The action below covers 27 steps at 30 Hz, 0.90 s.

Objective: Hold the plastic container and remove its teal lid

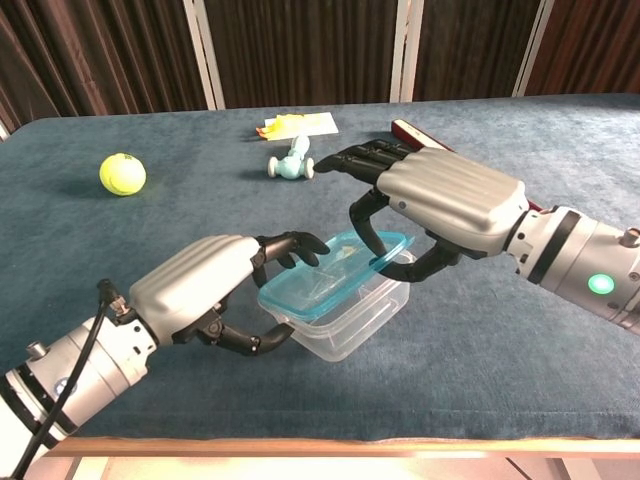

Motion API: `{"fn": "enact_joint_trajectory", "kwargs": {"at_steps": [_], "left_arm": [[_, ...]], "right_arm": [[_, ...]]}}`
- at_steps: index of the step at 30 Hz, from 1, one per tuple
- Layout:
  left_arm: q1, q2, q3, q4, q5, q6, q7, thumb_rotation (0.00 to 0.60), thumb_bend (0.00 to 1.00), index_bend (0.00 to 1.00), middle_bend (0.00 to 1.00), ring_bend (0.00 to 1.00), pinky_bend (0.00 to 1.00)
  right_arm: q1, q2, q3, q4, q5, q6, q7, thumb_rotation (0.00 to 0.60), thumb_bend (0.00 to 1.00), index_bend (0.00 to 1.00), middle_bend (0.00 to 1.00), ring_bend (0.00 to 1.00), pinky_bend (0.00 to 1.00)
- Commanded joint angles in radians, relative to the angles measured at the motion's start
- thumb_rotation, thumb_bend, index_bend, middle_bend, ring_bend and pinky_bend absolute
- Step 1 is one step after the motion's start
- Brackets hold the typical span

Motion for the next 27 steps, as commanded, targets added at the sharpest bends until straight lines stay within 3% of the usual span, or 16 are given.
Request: {"fn": "enact_joint_trajectory", "kwargs": {"at_steps": [1,6,9,12,19,27], "left_arm": [[-0.001,0.003,0.000,0.003,0.007,0.009,-0.013,0.600,0.40,0.18,0.41,0.31,0.36],[-0.001,0.003,-0.008,0.026,0.016,0.033,-0.016,0.600,0.38,0.10,0.22,0.12,0.15],[0.001,0.001,-0.016,0.041,0.018,0.050,-0.025,0.600,0.38,0.05,0.12,0.03,0.07],[0.000,0.002,-0.024,0.055,0.022,0.067,-0.029,0.600,0.37,0.00,0.05,0.00,0.05],[0.006,0.040,-0.040,0.048,0.036,0.123,-0.029,0.600,0.37,0.00,0.02,0.00,0.04],[0.071,0.189,-0.040,-0.043,0.048,0.245,-0.007,0.600,0.37,0.03,0.03,0.00,0.05]], "right_arm": [[-0.003,0.005,0.005,-0.005,-0.002,0.016,0.003,0.600,0.91,0.78,0.18,0.00,0.00],[-0.011,0.015,0.014,-0.010,-0.008,0.050,-0.009,0.600,0.91,0.78,0.18,0.00,0.00],[-0.017,0.012,0.019,-0.002,-0.013,0.074,-0.014,0.600,0.91,0.78,0.18,0.00,0.00],[-0.020,0.002,0.024,0.018,-0.020,0.102,-0.012,0.600,0.91,0.78,0.18,0.00,0.00],[-0.039,0.012,0.047,0.067,-0.038,0.188,-0.053,0.600,0.91,0.78,0.19,0.00,0.00],[-0.107,0.113,0.046,0.184,0.019,0.212,-0.039,0.600,0.91,0.78,0.20,0.00,0.01]]}}
